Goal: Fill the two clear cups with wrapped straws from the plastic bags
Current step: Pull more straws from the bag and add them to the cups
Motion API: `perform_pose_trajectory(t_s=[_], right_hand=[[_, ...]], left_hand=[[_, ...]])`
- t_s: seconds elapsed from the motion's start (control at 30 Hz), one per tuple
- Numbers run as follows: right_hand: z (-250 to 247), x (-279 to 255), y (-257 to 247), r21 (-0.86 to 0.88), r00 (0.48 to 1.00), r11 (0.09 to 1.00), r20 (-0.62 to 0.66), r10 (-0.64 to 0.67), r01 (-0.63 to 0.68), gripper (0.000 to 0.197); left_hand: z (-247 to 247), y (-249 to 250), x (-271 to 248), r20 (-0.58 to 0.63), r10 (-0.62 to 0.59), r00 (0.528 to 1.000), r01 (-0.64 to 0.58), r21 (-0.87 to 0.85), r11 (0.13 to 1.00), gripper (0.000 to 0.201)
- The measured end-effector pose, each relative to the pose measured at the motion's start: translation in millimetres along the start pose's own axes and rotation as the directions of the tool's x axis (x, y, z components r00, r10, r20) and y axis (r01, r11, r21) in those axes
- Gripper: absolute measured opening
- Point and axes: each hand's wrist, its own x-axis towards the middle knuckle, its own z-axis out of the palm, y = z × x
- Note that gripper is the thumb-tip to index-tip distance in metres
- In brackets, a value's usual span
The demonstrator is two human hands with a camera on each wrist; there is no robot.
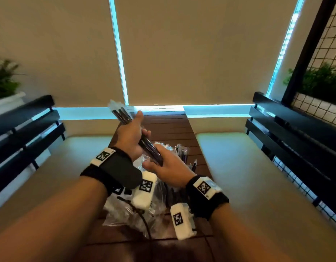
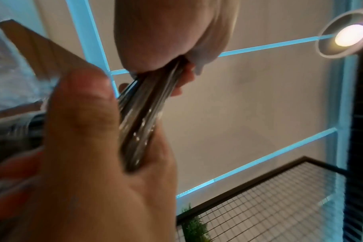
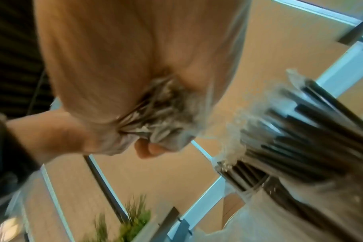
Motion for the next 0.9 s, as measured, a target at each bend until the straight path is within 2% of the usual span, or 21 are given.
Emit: perform_pose_trajectory(t_s=[0.03,0.07,0.1,0.13,0.17,0.2,0.23,0.33,0.43,0.5,0.6,0.7,0.73,0.77,0.83,0.87,0.9], right_hand=[[1,-2,2,0.162,0.998,0.986,-0.031,0.053,-0.047,0.053],[0,-3,3,0.373,0.987,0.921,-0.072,0.144,-0.107,0.061],[-1,-2,6,0.604,0.960,0.782,-0.096,0.263,-0.154,0.066],[-4,-1,8,0.789,0.924,0.593,-0.093,0.372,-0.160,0.068],[-6,1,10,0.904,0.892,0.403,-0.057,0.449,-0.145,0.068],[-8,3,11,0.955,0.874,0.262,-0.004,0.486,-0.141,0.069],[-10,5,9,0.974,0.867,0.174,0.042,0.496,-0.147,0.071],[-11,14,2,0.983,0.853,0.094,0.089,0.515,-0.159,0.075],[-5,18,-2,0.991,0.826,0.045,0.077,0.558,-0.122,0.075],[1,16,-1,0.995,0.819,0.018,0.074,0.570,-0.102,0.071],[4,7,0,0.998,0.854,-0.037,0.066,0.516,-0.054,0.070],[-7,2,-3,0.998,0.874,0.017,0.046,0.483,-0.062,0.068],[-13,1,-1,0.991,0.866,0.097,0.030,0.499,-0.091,0.064],[-20,1,3,0.967,0.851,0.228,-0.022,0.525,-0.115,0.055],[-38,0,17,0.783,0.769,0.607,-0.303,0.562,-0.135,0.028],[-47,-3,30,0.607,0.706,0.777,-0.477,0.524,-0.167,0.026],[-54,-7,44,0.431,0.654,0.877,-0.603,0.456,-0.214,0.030]], left_hand=[[1,6,2,-0.023,0.052,0.998,-0.052,-0.033,0.998,0.026],[1,13,2,-0.024,0.110,0.994,-0.111,-0.058,0.992,0.029],[1,19,1,-0.015,0.155,0.988,-0.156,-0.085,0.984,0.032],[1,25,0,0.004,0.187,0.982,-0.185,-0.110,0.977,0.034],[0,29,-2,0.035,0.212,0.977,-0.205,-0.135,0.969,0.036],[0,32,-5,0.077,0.238,0.968,-0.226,-0.139,0.964,0.038],[1,32,-10,0.115,0.270,0.956,-0.255,-0.126,0.959,0.038],[6,22,-24,0.227,0.386,0.894,-0.379,-0.074,0.922,0.034],[13,3,-38,0.357,0.440,0.824,-0.478,0.021,0.878,0.029],[19,-10,-46,0.419,0.440,0.794,-0.536,0.141,0.832,0.032],[25,-24,-50,0.498,0.388,0.776,-0.544,0.216,0.811,0.036],[25,-29,-45,0.543,0.314,0.779,-0.504,0.243,0.829,0.038],[25,-28,-41,0.551,0.305,0.777,-0.497,0.238,0.835,0.037],[25,-26,-37,0.556,0.306,0.773,-0.495,0.227,0.839,0.037],[24,-22,-24,0.546,0.313,0.777,-0.489,0.210,0.847,0.043],[22,-20,-18,0.529,0.309,0.790,-0.474,0.208,0.855,0.045],[20,-20,-12,0.511,0.299,0.806,-0.454,0.209,0.866,0.045]])
